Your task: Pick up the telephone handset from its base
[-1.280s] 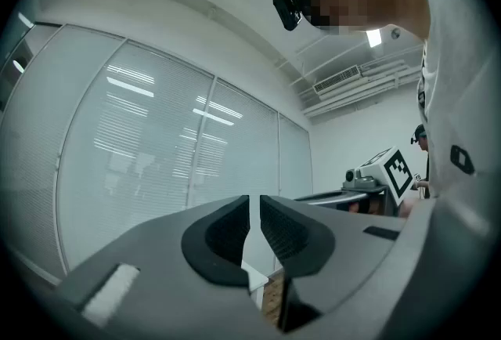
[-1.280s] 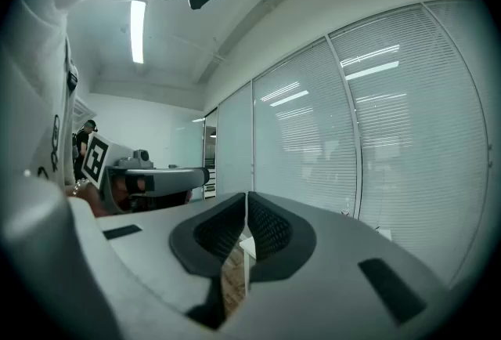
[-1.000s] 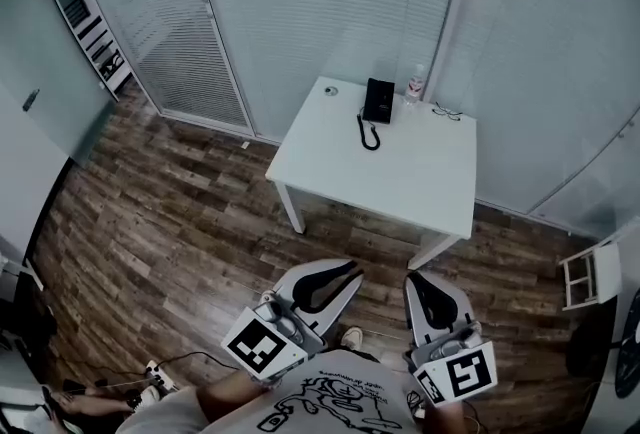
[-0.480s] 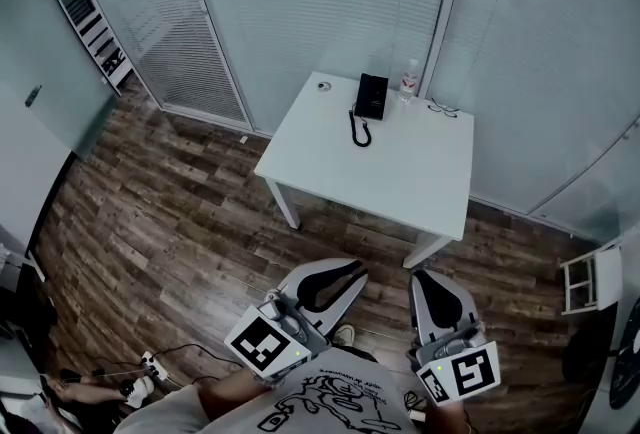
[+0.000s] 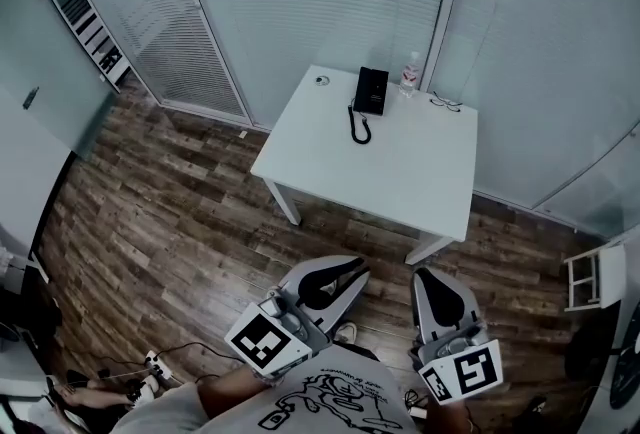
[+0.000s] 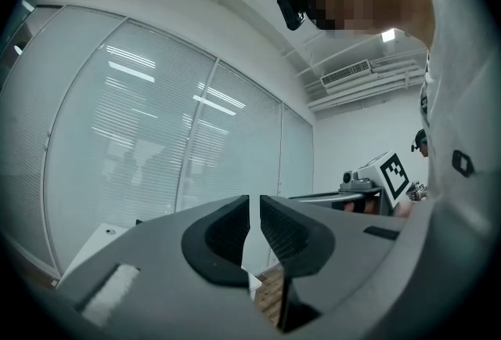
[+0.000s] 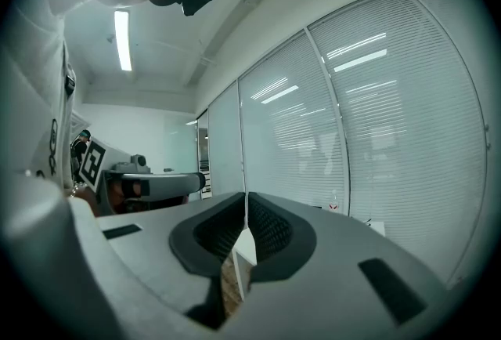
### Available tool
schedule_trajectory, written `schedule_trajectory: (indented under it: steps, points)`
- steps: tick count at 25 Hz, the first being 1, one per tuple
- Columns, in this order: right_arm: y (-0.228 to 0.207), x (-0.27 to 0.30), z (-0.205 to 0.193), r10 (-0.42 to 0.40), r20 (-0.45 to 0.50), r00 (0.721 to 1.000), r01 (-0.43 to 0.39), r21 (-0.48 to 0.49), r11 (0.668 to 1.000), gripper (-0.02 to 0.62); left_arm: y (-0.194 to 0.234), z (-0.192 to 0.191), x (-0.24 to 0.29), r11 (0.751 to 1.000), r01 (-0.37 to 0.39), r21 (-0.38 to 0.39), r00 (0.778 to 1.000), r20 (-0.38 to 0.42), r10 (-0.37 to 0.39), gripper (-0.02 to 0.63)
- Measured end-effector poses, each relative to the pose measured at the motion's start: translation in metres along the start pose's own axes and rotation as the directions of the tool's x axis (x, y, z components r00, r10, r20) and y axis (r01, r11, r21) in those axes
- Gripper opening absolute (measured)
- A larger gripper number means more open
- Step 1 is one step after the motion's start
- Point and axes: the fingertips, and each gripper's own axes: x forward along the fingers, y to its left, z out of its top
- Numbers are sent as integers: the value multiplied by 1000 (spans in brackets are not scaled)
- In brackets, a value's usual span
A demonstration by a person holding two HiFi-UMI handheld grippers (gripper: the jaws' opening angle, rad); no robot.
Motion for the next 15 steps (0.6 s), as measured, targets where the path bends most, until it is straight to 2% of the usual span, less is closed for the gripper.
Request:
schedule_trajectory:
  steps: [6,15]
  points:
    - [-13,49,1,9,-20,1000,-9,-12,1000,11,49,2,18,1000,-1,-9,1000,5,1,40]
    - [-27,164,24,23,-17,1000,-24,-37,999,12,163,27,37,1000,-24,-12,999,28,24,40]
